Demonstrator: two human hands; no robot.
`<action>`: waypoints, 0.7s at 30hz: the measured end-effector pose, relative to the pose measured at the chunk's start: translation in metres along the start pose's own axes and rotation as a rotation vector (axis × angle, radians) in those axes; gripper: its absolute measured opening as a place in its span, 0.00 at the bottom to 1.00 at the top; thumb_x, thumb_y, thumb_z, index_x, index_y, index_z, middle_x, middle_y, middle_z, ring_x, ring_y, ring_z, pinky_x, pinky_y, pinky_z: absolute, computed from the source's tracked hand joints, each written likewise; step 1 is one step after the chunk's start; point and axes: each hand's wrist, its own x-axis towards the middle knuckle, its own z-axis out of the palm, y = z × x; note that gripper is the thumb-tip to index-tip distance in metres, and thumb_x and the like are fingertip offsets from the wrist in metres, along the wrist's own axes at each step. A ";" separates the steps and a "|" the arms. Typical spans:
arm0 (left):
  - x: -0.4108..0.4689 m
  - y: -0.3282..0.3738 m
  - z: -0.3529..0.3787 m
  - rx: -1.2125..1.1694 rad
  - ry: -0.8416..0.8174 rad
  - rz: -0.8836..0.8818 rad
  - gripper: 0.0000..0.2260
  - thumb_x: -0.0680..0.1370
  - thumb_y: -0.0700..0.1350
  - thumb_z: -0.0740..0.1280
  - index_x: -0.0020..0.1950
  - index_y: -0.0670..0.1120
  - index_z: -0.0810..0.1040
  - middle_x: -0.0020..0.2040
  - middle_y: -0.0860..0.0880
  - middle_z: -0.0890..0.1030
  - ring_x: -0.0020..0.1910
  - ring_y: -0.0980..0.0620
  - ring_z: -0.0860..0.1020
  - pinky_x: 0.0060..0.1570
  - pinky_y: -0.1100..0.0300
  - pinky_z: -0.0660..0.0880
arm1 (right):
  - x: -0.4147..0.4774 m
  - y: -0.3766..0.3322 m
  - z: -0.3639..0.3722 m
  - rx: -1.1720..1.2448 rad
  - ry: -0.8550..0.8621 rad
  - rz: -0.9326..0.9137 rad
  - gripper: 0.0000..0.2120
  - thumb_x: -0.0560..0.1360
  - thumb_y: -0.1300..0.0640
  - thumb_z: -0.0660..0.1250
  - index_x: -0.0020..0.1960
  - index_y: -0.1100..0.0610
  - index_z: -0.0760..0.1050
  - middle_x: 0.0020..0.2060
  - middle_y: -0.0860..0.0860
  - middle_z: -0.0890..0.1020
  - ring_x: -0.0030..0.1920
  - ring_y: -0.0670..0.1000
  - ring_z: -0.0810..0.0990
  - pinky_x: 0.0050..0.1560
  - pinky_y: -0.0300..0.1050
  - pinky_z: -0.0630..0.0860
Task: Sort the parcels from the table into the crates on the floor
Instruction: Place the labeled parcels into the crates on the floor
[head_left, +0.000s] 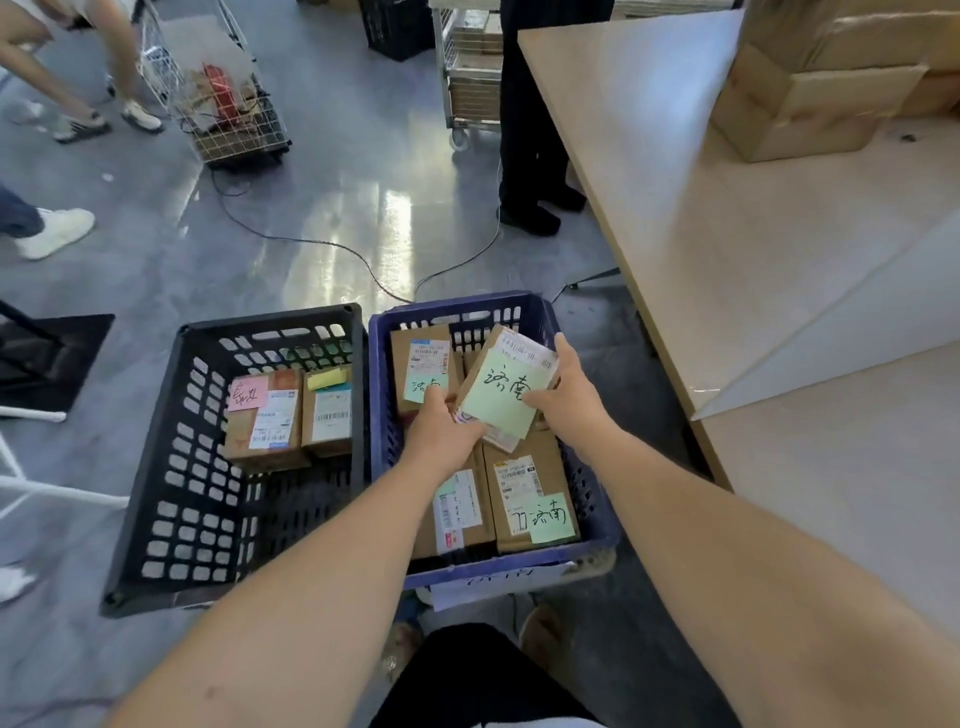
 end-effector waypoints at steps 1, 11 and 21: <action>0.003 -0.002 -0.002 0.009 -0.012 0.002 0.23 0.76 0.42 0.70 0.67 0.48 0.64 0.55 0.50 0.76 0.43 0.59 0.75 0.33 0.66 0.69 | 0.003 0.000 0.003 0.007 0.019 0.010 0.42 0.76 0.67 0.66 0.78 0.45 0.44 0.66 0.50 0.73 0.56 0.49 0.77 0.35 0.38 0.77; 0.040 -0.024 -0.003 -0.018 -0.083 0.010 0.37 0.77 0.47 0.70 0.78 0.59 0.51 0.74 0.51 0.66 0.67 0.50 0.68 0.56 0.59 0.68 | 0.031 0.012 0.029 -0.325 -0.085 -0.096 0.48 0.73 0.63 0.70 0.77 0.41 0.41 0.73 0.49 0.63 0.66 0.50 0.70 0.47 0.42 0.78; 0.107 -0.062 0.039 0.123 -0.217 0.113 0.38 0.77 0.45 0.67 0.74 0.69 0.46 0.70 0.50 0.67 0.59 0.57 0.68 0.46 0.67 0.66 | 0.094 0.076 0.035 -0.260 -0.156 0.059 0.39 0.76 0.61 0.68 0.77 0.41 0.50 0.71 0.48 0.68 0.60 0.44 0.72 0.43 0.30 0.76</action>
